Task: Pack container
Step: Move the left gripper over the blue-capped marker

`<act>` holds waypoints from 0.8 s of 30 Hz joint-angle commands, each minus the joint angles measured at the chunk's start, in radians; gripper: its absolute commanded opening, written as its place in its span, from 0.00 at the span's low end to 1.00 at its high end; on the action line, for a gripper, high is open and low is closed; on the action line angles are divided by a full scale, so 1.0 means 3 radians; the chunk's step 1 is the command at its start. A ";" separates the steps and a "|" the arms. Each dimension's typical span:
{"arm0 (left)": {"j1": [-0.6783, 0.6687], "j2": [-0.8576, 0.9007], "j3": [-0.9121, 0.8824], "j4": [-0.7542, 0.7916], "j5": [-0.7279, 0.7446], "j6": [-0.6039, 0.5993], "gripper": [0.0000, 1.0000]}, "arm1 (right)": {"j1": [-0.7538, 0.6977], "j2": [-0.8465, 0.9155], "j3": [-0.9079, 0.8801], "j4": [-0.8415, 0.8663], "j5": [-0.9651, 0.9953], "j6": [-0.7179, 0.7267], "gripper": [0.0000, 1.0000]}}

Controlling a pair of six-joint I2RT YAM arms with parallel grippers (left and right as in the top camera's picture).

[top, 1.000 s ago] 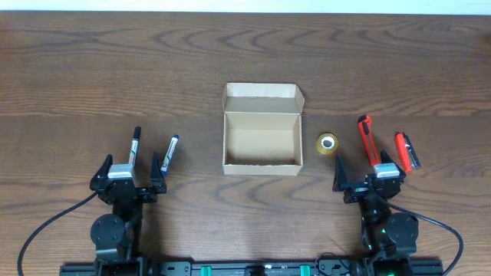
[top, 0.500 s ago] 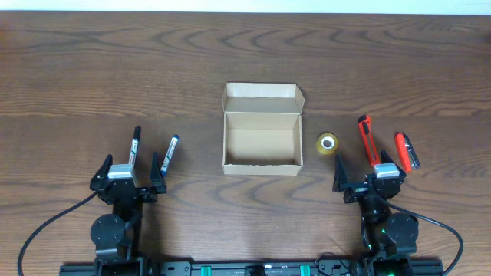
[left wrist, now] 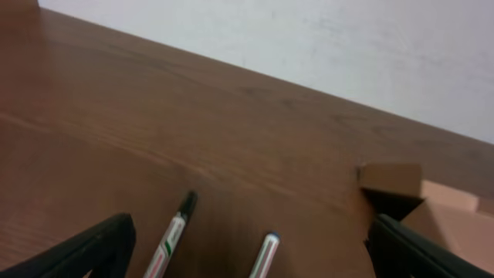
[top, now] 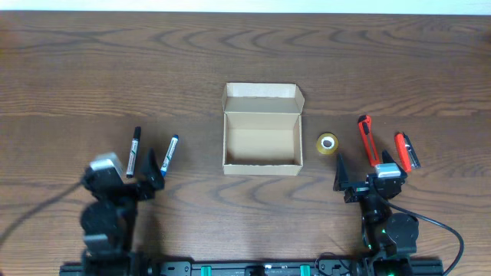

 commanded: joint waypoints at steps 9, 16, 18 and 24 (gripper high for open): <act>-0.0072 0.3548 0.4223 -0.2300 0.0594 0.0735 0.95 | -0.0033 0.0043 -0.0005 -0.0039 0.0043 0.0085 0.99; -0.0145 0.4641 0.5577 -0.3468 0.0617 0.1498 0.95 | -0.0033 0.0398 -0.0005 -0.0038 0.0045 0.0136 0.99; -0.0135 0.4753 0.5618 -0.3597 0.0643 0.1500 0.95 | -0.0033 0.0525 -0.0005 -0.0038 0.0045 0.0151 0.99; -0.0141 0.4866 0.5603 -0.3906 0.0376 0.1498 0.95 | -0.0033 0.0765 -0.0004 -0.0028 0.0085 0.0257 0.99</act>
